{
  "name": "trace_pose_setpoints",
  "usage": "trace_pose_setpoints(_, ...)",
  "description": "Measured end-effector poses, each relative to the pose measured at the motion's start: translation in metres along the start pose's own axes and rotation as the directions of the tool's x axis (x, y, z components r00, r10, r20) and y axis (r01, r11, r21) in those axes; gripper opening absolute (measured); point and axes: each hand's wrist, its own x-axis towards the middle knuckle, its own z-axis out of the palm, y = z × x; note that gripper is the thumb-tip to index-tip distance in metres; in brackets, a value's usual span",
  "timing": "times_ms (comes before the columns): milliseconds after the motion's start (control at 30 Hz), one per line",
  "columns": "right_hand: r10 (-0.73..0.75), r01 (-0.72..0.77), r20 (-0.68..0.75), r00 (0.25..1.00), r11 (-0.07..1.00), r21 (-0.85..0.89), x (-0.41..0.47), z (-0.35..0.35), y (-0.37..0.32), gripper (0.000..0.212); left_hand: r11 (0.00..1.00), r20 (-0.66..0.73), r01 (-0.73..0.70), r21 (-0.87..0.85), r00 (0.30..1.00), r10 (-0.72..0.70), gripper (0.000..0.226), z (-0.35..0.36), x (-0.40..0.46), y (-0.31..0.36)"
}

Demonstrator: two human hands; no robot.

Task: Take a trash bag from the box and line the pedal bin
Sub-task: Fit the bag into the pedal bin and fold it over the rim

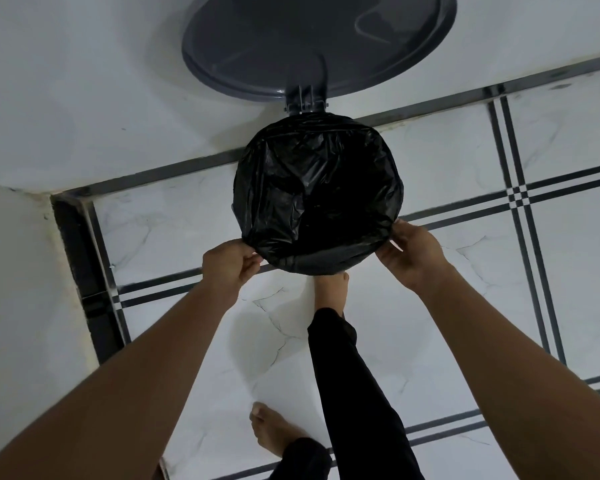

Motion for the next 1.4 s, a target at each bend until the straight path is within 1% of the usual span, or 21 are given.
trace_pose_setpoints(33, 0.0, 0.0, 0.005, 1.0, 1.0, -0.006, 0.001, -0.001, -0.004, 0.014, 0.993, 0.04, 0.034, -0.112, 0.999, -0.03, 0.008, -0.001, -0.001, 0.003)
trace_pose_setpoints(100, 0.009, -0.006, 0.032, 0.999, 0.997, -0.07, 0.002, 0.0, -0.011, 0.01, 0.943, 0.139, 0.069, -0.327, 0.99, -0.024, 0.007, -0.002, -0.006, 0.008)
trace_pose_setpoints(133, 0.01, -0.005, 0.045, 0.999, 0.992, -0.125, 0.002, 0.001, -0.013, 0.015, 0.918, 0.166, 0.074, -0.389, 0.986, -0.009, 0.008, -0.004, -0.008, 0.011)
trace_pose_setpoints(167, 0.009, -0.001, 0.052, 0.999, 0.988, -0.155, 0.004, 0.0, -0.015, 0.018, 0.91, 0.167, 0.065, -0.41, 0.986, 0.005, 0.013, -0.004, -0.008, 0.012)
trace_pose_setpoints(233, -0.015, 0.022, 0.044, 0.999, 0.988, -0.155, 0.009, 0.002, -0.018, 0.018, 0.94, 0.113, 0.016, -0.339, 0.993, 0.024, 0.021, -0.003, -0.004, 0.013)
trace_pose_setpoints(300, -0.024, 0.029, 0.035, 0.999, 0.986, -0.163, 0.014, 0.004, -0.022, 0.019, 0.969, 0.048, -0.03, -0.247, 0.998, 0.043, 0.019, -0.001, 0.0, 0.014)
trace_pose_setpoints(400, -0.035, 0.041, 0.037, 0.999, 0.985, -0.168, 0.016, 0.007, -0.028, 0.011, 0.987, -0.044, -0.094, -0.129, 0.995, 0.089, 0.012, 0.004, 0.003, 0.017)
trace_pose_setpoints(467, -0.049, 0.056, 0.051, 0.997, 0.987, -0.147, 0.015, 0.01, -0.031, 0.019, 0.987, -0.086, -0.135, -0.084, 0.988, 0.128, 0.012, 0.008, 0.003, 0.019)
trace_pose_setpoints(567, -0.063, 0.067, 0.033, 0.997, 0.985, -0.161, 0.012, 0.014, -0.034, 0.023, 0.982, -0.117, -0.169, -0.091, 0.981, 0.158, 0.004, 0.012, 0.002, 0.02)
trace_pose_setpoints(600, -0.048, 0.053, 0.036, 0.998, 0.986, -0.157, 0.012, 0.013, -0.036, 0.023, 0.98, -0.141, -0.174, -0.099, 0.977, 0.16, 0.009, 0.014, 0.001, 0.021)
trace_pose_setpoints(667, 0.007, -0.001, 0.038, 0.999, 0.987, -0.159, 0.013, 0.01, -0.039, 0.016, 0.974, -0.164, -0.184, -0.135, 0.973, 0.161, 0.021, 0.015, -0.001, 0.022)
trace_pose_setpoints(733, 0.055, -0.051, 0.012, 0.998, 0.969, -0.242, 0.012, 0.008, -0.043, 0.01, 0.969, -0.136, -0.166, -0.183, 0.98, 0.142, 0.018, 0.013, -0.004, 0.023)
trace_pose_setpoints(800, 0.075, -0.069, 0.008, 0.997, 0.955, -0.29, 0.011, 0.006, -0.044, 0.01, 0.96, -0.058, -0.124, -0.252, 0.992, 0.113, 0.009, 0.011, -0.009, 0.022)
trace_pose_setpoints(867, 0.088, -0.075, 0.043, 0.995, 0.966, -0.247, 0.01, 0.005, -0.044, 0.01, 0.955, -0.027, -0.156, -0.253, 0.988, 0.154, 0.01, 0.01, -0.01, 0.016)
trace_pose_setpoints(967, 0.1, -0.088, 0.052, 0.994, 0.976, -0.199, 0.01, 0.004, -0.041, 0.011, 0.959, -0.097, -0.211, -0.189, 0.976, 0.196, 0.007, 0.011, -0.007, 0.012)
trace_pose_setpoints(1033, 0.105, -0.092, 0.061, 0.993, 0.98, -0.177, 0.01, 0.002, -0.038, 0.013, 0.967, -0.155, -0.193, -0.164, 0.974, 0.168, 0.007, 0.012, -0.005, 0.014)
trace_pose_setpoints(1100, 0.102, -0.092, 0.062, 0.993, 0.984, -0.15, 0.011, 0.001, -0.035, 0.012, 0.969, -0.175, -0.182, -0.165, 0.973, 0.153, 0.005, 0.014, -0.004, 0.017)
trace_pose_setpoints(1133, 0.101, -0.091, 0.06, 0.993, 0.985, -0.146, 0.01, 0.001, -0.034, 0.013, 0.969, -0.188, -0.185, -0.163, 0.97, 0.154, 0.008, 0.015, -0.003, 0.017)
trace_pose_setpoints(1200, 0.102, -0.093, 0.056, 0.993, 0.984, -0.15, 0.009, 0.002, -0.033, 0.022, 0.972, -0.201, -0.163, -0.169, 0.971, 0.128, 0.013, 0.019, -0.002, 0.018)
trace_pose_setpoints(1267, 0.111, -0.101, 0.058, 0.992, 0.984, -0.148, 0.007, 0.005, -0.035, 0.031, 0.981, -0.179, -0.083, -0.176, 0.983, 0.051, 0.015, 0.022, -0.002, 0.02)
trace_pose_setpoints(1400, 0.158, -0.147, 0.064, 0.985, 0.979, -0.142, 0.006, 0.011, -0.038, 0.047, 0.951, -0.057, 0.096, -0.295, 0.991, -0.118, 0.029, 0.028, -0.009, 0.023)
